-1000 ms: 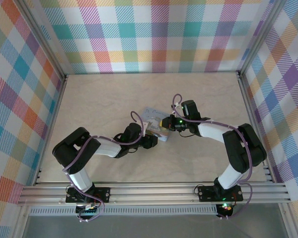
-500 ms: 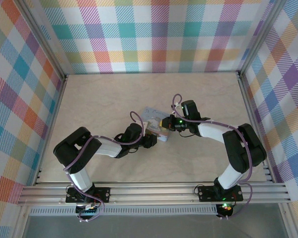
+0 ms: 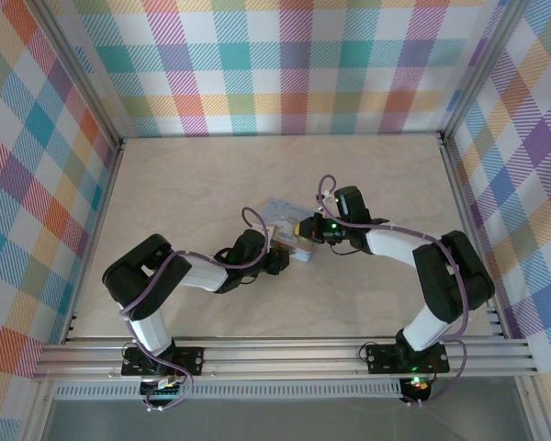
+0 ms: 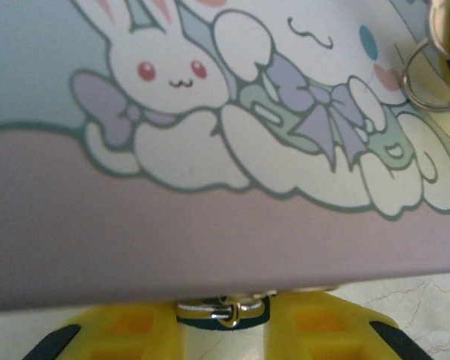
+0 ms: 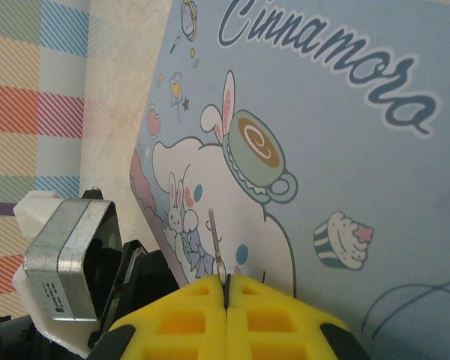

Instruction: Unlock the padlock with the key

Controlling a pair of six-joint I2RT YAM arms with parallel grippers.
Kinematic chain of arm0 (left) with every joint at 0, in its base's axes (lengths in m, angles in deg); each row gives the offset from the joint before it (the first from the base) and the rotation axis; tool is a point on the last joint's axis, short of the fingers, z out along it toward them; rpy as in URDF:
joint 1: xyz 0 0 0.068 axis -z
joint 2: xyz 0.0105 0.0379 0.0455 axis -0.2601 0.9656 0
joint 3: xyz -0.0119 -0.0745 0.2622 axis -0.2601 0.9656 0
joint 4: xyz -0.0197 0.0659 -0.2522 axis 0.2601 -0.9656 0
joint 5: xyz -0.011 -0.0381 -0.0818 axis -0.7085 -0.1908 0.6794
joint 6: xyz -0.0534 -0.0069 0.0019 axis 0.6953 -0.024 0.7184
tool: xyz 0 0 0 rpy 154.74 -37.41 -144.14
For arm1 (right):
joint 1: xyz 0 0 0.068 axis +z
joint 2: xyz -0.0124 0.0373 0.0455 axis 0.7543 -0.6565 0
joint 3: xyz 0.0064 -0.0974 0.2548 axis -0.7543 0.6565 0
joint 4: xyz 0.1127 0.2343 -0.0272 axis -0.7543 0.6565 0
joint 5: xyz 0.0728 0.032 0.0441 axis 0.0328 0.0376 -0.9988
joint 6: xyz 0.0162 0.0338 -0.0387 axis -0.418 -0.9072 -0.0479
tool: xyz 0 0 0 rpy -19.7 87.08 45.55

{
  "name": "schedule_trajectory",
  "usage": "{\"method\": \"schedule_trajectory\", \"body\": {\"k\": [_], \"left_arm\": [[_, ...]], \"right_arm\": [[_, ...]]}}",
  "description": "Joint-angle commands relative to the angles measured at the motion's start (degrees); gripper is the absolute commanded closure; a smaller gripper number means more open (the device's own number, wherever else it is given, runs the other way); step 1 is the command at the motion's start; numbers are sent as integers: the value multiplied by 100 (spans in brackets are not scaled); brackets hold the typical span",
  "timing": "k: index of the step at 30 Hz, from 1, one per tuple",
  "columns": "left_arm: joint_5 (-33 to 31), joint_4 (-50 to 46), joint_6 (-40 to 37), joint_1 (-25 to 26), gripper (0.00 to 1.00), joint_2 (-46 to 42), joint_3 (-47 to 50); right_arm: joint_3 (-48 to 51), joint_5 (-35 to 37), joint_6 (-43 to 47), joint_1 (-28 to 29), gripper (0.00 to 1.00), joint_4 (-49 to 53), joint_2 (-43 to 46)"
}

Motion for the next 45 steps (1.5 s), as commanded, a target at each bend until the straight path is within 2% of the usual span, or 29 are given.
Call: {"method": "schedule_trajectory", "body": {"k": [1, 8, 14, 19, 23, 28, 36, 45], "left_arm": [[-30, -9, 149, 64, 75, -274, -112], [189, -928, 711, 67, 74, -793, -275], [452, -1694, 1354, 66, 75, -1237, -437], [658, -2063, 1728, 65, 76, -1502, -603], [788, -2395, 1806, 62, 76, -1602, -796], [848, -2689, 1974, 62, 79, -1659, -950], [954, -2897, 2193, 65, 80, -1631, -1127], [1030, -2974, 2338, 67, 81, -1522, -1194]], "right_arm": [[160, 174, 186, 35, 100, 151, 317], [620, 737, 893, 35, 100, 295, 1583], [1639, 1066, 1240, 76, 100, 212, 2998], [2488, 1502, 1253, 307, 100, 60, 4120], [2926, 1850, 1283, 621, 100, -69, 4644], [3059, 2179, 1530, 1088, 100, -219, 4591], [3053, 2607, 1768, 1736, 100, -973, 3765], [3037, 2945, 1893, 2069, 100, -1617, 2952]]}}
